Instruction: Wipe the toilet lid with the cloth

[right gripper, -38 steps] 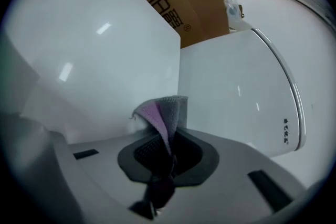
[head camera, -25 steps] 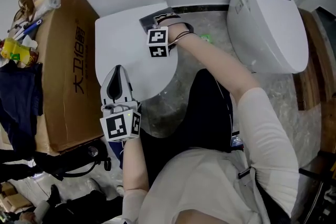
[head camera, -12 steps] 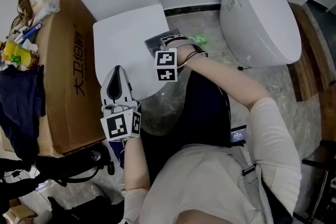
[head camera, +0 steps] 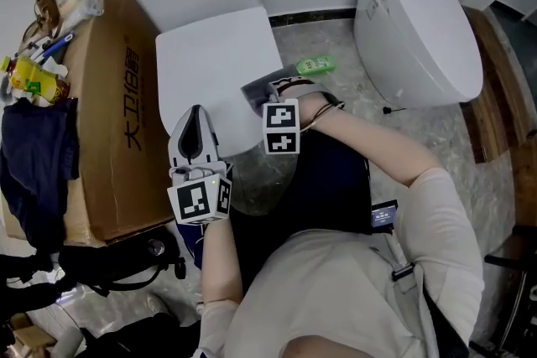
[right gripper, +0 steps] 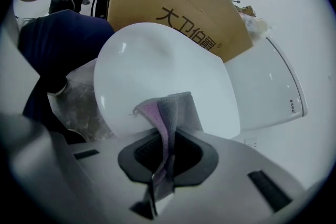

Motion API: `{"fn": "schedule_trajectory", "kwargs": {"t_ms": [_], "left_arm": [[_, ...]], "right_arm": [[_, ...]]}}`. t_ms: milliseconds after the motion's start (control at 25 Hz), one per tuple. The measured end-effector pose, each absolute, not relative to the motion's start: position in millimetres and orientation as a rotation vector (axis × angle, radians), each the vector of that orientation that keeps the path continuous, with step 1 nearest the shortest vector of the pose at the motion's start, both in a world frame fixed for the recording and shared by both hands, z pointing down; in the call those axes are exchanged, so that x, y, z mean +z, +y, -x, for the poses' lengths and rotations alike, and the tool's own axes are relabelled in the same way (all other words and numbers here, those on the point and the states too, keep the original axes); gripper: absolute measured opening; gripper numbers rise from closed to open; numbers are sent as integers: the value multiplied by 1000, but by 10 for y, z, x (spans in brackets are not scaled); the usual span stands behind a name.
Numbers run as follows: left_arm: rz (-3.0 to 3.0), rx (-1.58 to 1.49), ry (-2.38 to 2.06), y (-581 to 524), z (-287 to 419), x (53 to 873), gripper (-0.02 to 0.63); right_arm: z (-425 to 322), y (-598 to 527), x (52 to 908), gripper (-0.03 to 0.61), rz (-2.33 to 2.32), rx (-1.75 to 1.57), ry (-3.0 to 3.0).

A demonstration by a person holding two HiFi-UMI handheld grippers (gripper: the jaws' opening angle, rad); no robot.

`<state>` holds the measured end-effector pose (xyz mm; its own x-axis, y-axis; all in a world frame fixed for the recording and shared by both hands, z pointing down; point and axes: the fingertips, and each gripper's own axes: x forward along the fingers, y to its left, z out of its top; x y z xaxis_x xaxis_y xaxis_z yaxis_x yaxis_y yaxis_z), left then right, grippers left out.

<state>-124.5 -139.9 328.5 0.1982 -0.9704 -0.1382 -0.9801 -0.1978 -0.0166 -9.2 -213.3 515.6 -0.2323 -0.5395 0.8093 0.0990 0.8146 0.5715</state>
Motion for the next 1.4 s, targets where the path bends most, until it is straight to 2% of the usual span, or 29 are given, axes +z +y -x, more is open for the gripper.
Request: {"fn": "schedule_trajectory", "kwargs": {"t_ms": [440,800,960,1400], "left_arm": [[2369,144,1925,-1381,1228,3343,15],[2353,151,1985,-1297,1246,3337,15],[2341,144,1988,-1228,1201,3275,15],[2277,85,2053,-1220,1187,3296,15]], "right_arm": [[103,-2171,5063,48,-293,-460,-1774],[643,-3376,4165,48,-684,-941,-1789],[892,-3934,4041,48,-770,-1149,-1726],[1398,-4699,4543,48,-635,-1139,-1632]]}}
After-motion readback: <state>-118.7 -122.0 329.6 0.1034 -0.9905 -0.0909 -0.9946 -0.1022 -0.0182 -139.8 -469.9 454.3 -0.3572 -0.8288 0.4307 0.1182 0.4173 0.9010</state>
